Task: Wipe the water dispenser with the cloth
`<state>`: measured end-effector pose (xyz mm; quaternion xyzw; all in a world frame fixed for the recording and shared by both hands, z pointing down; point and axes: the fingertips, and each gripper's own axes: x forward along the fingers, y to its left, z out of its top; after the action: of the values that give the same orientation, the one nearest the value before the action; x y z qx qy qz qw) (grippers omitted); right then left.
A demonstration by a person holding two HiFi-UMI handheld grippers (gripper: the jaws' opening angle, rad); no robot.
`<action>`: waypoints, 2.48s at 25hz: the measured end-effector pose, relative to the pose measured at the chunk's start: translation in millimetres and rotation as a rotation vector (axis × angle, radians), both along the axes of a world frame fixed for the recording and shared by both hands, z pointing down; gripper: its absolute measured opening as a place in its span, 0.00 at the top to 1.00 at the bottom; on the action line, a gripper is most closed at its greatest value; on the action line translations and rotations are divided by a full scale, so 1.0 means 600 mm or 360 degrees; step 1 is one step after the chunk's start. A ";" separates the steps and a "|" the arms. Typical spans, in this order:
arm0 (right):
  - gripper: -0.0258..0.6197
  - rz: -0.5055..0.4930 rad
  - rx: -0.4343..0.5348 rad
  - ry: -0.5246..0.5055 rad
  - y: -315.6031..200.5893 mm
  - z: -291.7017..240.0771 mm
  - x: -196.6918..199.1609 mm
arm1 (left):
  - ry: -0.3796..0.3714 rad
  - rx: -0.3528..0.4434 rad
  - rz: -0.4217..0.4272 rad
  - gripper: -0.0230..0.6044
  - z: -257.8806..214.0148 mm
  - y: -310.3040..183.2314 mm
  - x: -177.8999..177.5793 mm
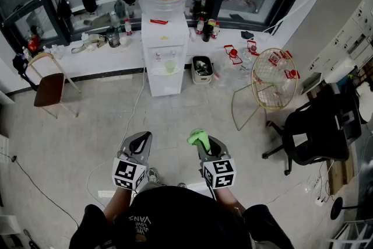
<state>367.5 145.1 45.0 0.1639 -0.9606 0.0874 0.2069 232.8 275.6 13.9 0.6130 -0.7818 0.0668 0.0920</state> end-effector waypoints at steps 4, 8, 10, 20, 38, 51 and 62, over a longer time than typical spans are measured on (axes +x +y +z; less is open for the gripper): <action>0.79 -0.0017 -0.0048 -0.0032 0.001 0.005 0.017 | -0.0017 0.0009 0.0002 0.96 -0.002 -0.001 0.023; 0.78 -0.0036 -0.0044 0.0004 -0.001 0.022 0.017 | -0.0014 0.0005 -0.0017 0.96 0.011 -0.002 0.020; 0.78 -0.0030 -0.0047 0.0018 0.000 0.026 0.007 | 0.0025 -0.0022 -0.0012 0.96 0.024 0.002 0.010; 0.78 0.0246 -0.0036 0.0032 -0.013 0.038 -0.179 | 0.0089 -0.0021 0.0216 0.96 0.023 -0.014 -0.192; 0.78 0.0542 -0.0144 0.0117 -0.043 0.135 -0.348 | 0.0083 -0.0158 0.0548 0.96 0.123 -0.105 -0.410; 0.78 0.0329 -0.0159 0.0233 -0.257 0.349 -0.443 | 0.0119 -0.0451 0.0530 0.96 0.288 -0.347 -0.430; 0.78 0.0177 -0.0099 0.0281 -0.346 0.563 -0.565 | 0.0235 -0.0410 0.0425 0.96 0.504 -0.418 -0.499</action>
<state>28.6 -62.4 382.6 0.2174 -0.9249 0.1137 0.2904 -66.5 24.7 316.1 0.6977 -0.6696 0.1327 0.2172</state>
